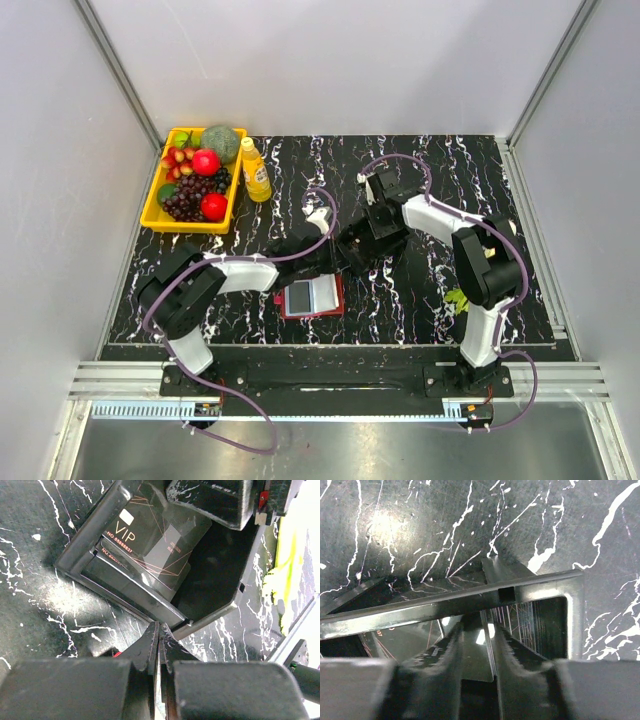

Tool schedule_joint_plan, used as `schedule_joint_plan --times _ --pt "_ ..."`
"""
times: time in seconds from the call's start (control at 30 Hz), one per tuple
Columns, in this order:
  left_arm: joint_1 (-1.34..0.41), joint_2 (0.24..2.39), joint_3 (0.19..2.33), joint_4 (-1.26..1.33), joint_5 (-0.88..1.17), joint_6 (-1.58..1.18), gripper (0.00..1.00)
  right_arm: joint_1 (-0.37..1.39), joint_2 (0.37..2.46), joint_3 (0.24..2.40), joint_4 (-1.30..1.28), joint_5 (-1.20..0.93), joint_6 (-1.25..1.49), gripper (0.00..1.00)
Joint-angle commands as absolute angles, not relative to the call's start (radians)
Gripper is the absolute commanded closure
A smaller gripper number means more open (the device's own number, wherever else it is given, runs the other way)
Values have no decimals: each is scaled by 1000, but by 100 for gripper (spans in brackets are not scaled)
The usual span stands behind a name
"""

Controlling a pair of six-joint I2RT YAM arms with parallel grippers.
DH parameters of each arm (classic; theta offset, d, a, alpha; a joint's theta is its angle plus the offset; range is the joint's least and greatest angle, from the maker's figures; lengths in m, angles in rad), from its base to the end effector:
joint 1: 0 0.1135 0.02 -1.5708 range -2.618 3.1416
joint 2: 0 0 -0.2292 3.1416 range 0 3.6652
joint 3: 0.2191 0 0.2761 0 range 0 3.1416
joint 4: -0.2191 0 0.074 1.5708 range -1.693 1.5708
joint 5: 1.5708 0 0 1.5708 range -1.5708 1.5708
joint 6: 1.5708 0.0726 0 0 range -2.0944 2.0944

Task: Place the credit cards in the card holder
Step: Pick up the credit card from the storage box.

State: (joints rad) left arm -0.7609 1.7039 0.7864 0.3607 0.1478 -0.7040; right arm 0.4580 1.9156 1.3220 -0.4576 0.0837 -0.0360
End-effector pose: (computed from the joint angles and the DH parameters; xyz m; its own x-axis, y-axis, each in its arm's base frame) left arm 0.2719 -0.2737 0.0861 -0.7918 -0.1301 -0.5967 0.3412 0.7162 -0.6088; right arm 0.3858 0.1834 0.1012 -0.7635 -0.4164 -0.4936 -0.4311 0.8978 -0.0904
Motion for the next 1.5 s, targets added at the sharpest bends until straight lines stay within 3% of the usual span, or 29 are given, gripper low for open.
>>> schedule_joint_plan --times 0.0,0.1,0.17,0.2,0.37,0.93,1.1,1.47 --pt "-749 1738 828 413 196 -695 97 472 1933 1310 -471 55 -38 73" --pt "-744 1752 831 419 204 -699 97 471 1907 1298 -457 12 -12 88" --pt "-742 1759 836 422 212 -701 97 471 1896 1295 -460 3 -6 91" --pt "-741 1764 838 422 215 -703 97 472 1885 1290 -459 -47 -6 100" --pt "-738 1772 841 429 225 -709 97 472 1827 1287 -448 -114 28 94" --pt "-721 1761 834 434 238 -712 97 472 1830 1319 -469 -291 9 91" --pt "-715 1761 836 436 238 -715 97 472 1827 1333 -506 -301 6 83" --pt "-707 1767 841 434 242 -718 97 472 1884 1370 -548 -271 -54 85"
